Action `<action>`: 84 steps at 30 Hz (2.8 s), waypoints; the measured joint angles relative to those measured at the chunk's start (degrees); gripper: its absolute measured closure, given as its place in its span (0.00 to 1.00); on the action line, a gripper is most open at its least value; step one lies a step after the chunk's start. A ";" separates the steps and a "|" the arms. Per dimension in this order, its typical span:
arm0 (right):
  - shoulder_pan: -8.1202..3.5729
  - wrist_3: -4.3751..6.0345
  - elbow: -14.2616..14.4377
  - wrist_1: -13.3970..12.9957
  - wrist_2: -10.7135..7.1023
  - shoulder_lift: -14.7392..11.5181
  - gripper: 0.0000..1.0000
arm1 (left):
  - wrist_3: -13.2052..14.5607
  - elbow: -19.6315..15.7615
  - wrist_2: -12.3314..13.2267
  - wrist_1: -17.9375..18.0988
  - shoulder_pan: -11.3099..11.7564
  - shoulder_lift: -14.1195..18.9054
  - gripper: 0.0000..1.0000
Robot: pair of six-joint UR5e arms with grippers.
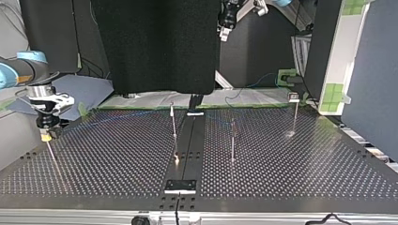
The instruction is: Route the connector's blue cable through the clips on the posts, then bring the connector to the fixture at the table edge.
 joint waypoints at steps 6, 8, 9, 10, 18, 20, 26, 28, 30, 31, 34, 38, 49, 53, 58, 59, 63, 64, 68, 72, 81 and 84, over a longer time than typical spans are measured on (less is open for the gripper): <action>-0.13 0.00 -0.02 0.09 1.63 0.00 0.00 | 0.00 0.02 -0.02 0.01 0.00 0.01 0.00; -0.16 -0.01 -0.01 0.14 2.24 0.00 0.00 | 0.00 0.02 -0.03 0.02 0.00 0.00 0.00; -0.17 -0.01 -0.01 0.16 2.49 0.00 0.00 | 0.00 0.01 -0.04 0.02 0.00 0.00 0.00; -0.20 0.01 -0.02 0.18 2.84 0.00 0.00 | 0.00 0.00 -0.04 0.03 0.00 0.01 0.00; -0.28 0.06 0.00 0.56 5.71 0.01 0.00 | 0.00 0.01 -0.04 0.04 0.00 0.01 0.00; -0.33 0.07 0.00 0.70 6.55 0.01 0.00 | 0.00 0.02 -0.04 0.04 0.00 0.01 0.00; -0.51 0.09 -0.03 1.11 9.29 0.01 0.00 | 0.00 0.03 -0.04 0.05 0.00 0.00 0.00; -0.52 0.06 -0.03 1.25 10.18 0.00 0.00 | 0.00 0.03 -0.04 0.05 0.00 0.00 0.00; -0.53 0.05 -0.02 1.39 11.20 0.01 0.00 | 0.00 0.03 -0.04 0.05 0.00 0.00 0.00; -0.54 0.08 -0.02 1.45 11.80 0.00 0.00 | 0.00 0.03 -0.04 0.05 0.00 0.00 0.00; -0.56 0.22 -0.02 1.67 13.23 0.00 0.00 | 0.00 0.03 -0.04 0.05 0.00 0.00 0.00; -0.57 0.63 -0.03 2.52 15.29 0.00 0.00 | 0.00 0.03 -0.04 0.05 0.00 0.00 0.00; -0.26 1.72 0.99 6.15 20.24 0.00 0.00 | 0.00 0.02 -0.01 0.05 0.00 0.00 0.00; -0.07 2.51 2.44 5.44 21.97 -0.23 0.00 | 0.00 0.02 -0.01 0.05 0.00 0.00 0.00; 0.46 3.93 4.81 3.23 24.39 -1.94 0.00 | -0.05 0.03 -0.04 0.13 0.00 0.00 0.00; 0.63 4.10 5.33 2.70 24.93 -2.44 0.00 | -0.08 0.03 -0.04 0.16 0.00 0.00 0.00; 1.86 3.92 7.49 0.56 27.08 -4.54 0.00 | -0.15 0.02 -0.04 0.23 0.00 0.00 0.00; 2.09 3.87 7.78 0.28 27.36 -4.82 0.00 | -0.16 0.02 -0.04 0.26 0.00 0.00 0.00; 4.16 3.58 9.99 -1.73 29.57 -6.29 0.00 | -0.17 0.03 -0.04 0.20 0.00 0.00 0.00; 5.81 2.96 11.60 -2.12 31.23 -6.65 0.00 | -0.17 -0.01 -0.04 0.09 0.00 0.00 0.00; 10.18 0.47 12.58 -1.27 35.61 -7.22 0.00 | -0.18 -0.04 -0.06 0.14 0.00 0.01 0.00; 11.65 -0.01 12.60 -0.99 37.07 -7.55 0.00 | -0.24 -0.03 -0.12 0.20 0.00 0.01 0.00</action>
